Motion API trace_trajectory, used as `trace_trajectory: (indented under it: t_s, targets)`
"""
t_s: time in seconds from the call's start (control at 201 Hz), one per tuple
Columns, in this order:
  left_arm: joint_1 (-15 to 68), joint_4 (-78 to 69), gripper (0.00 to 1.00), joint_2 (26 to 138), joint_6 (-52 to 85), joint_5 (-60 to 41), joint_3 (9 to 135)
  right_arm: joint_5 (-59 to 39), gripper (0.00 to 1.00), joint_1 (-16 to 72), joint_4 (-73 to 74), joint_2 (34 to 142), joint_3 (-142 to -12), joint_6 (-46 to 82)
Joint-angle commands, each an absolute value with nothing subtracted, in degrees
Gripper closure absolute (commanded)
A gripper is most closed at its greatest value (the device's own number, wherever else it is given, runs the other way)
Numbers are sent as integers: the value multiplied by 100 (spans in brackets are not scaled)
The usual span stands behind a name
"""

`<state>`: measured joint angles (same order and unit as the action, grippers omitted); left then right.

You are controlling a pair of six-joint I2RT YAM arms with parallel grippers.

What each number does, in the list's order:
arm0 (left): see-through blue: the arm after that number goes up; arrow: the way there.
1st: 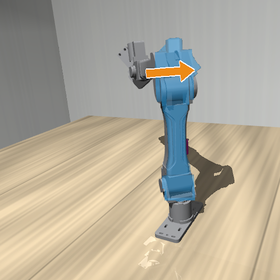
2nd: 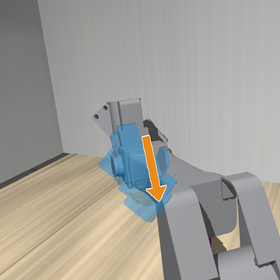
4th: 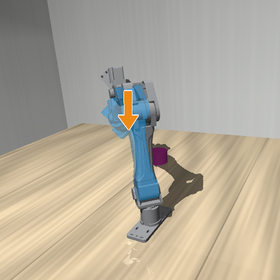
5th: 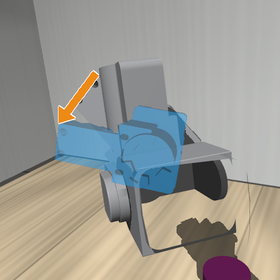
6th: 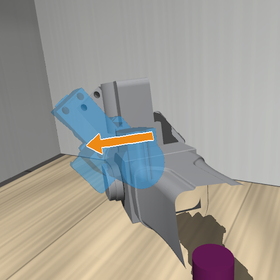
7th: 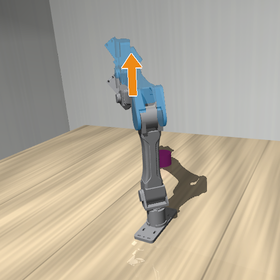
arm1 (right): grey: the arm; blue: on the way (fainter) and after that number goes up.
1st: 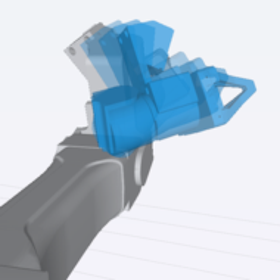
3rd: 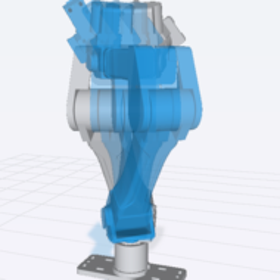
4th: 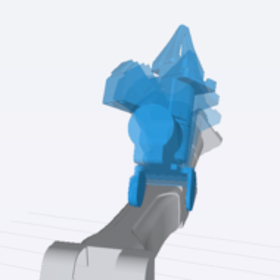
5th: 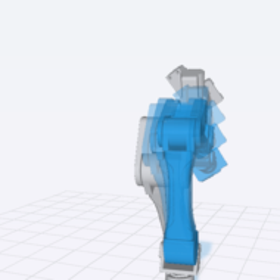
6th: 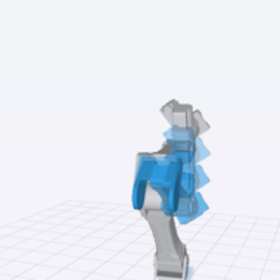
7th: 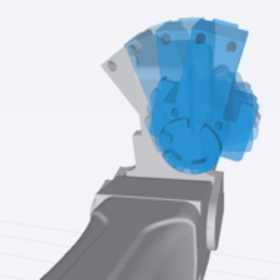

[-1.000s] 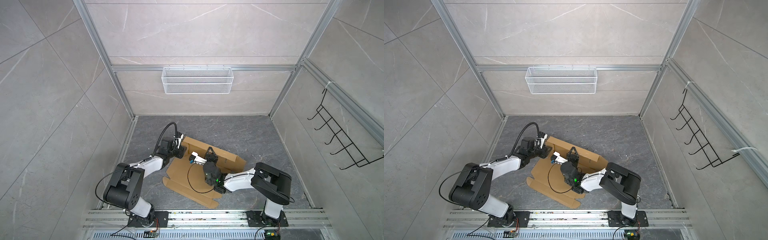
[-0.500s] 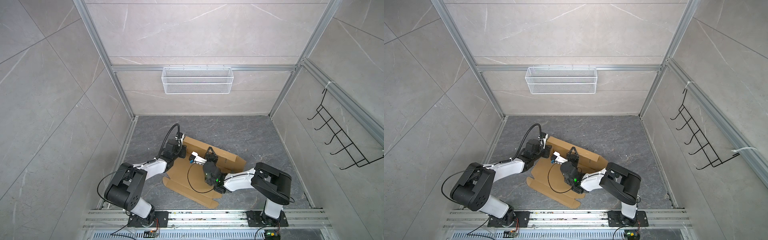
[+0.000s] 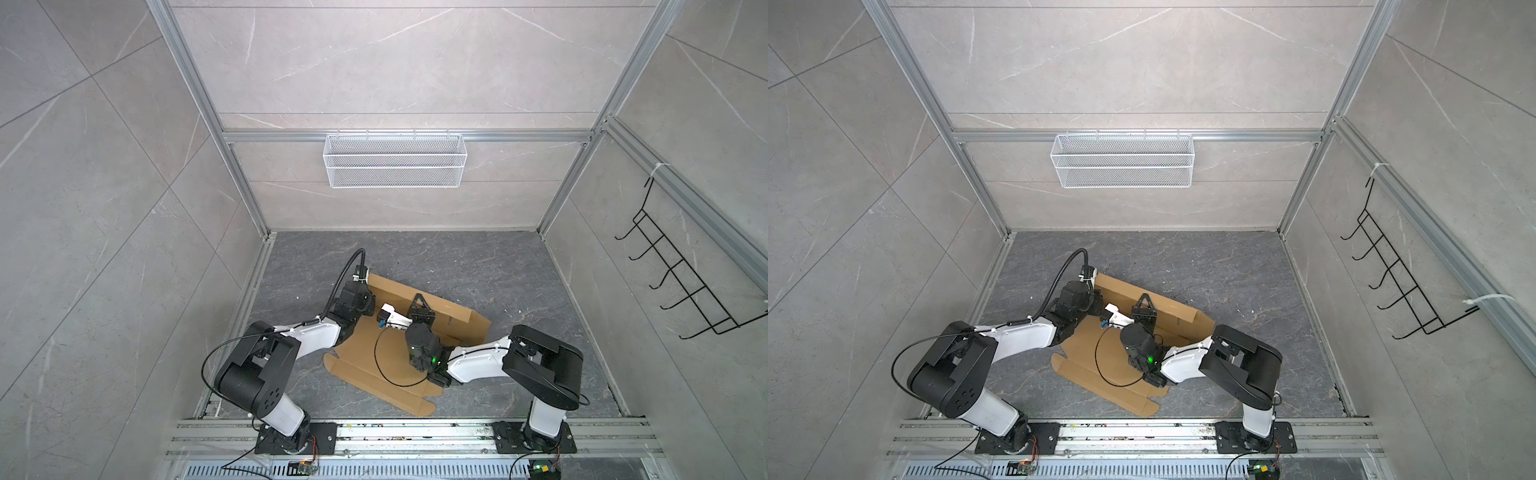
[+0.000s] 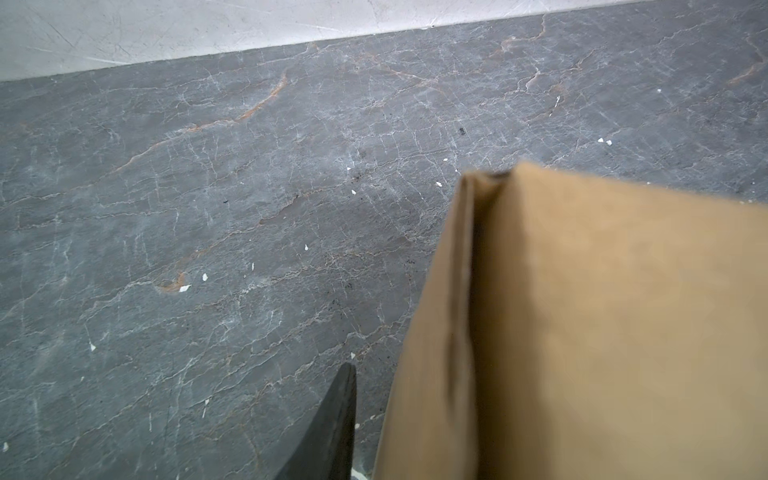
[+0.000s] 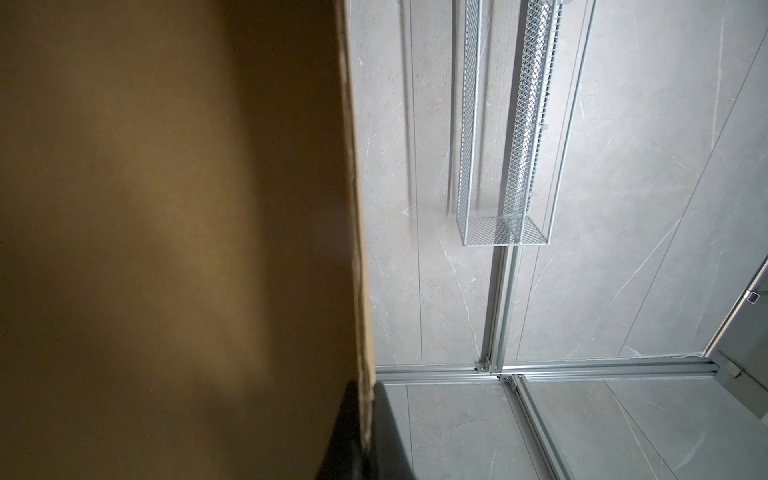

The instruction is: Fold the paper box

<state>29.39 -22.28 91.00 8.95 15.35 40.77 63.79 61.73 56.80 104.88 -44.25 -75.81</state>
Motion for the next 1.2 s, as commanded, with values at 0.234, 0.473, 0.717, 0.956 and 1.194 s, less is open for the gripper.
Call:
trace_trajectory:
  t_s: [0.234,0.473,0.717,0.956,1.194]
  targets:
    - [2830,-2211,59,8851,938,1780,4168,6064,100,6218,4855,10674,-4280,-7277]
    - [2831,-1979,50,8337,787,1188,4066,6073,100,6205,4854,10682,-4298,-7295]
    - [2806,-1553,48,8038,844,1052,3889,6056,100,6205,4847,10655,-4306,-7312]
    - [2809,-1986,47,8510,1228,774,3717,6056,100,6201,4869,10676,-4281,-7303]
    - [2805,-2425,49,9190,1466,931,3764,6056,100,6192,4859,10706,-4315,-7277]
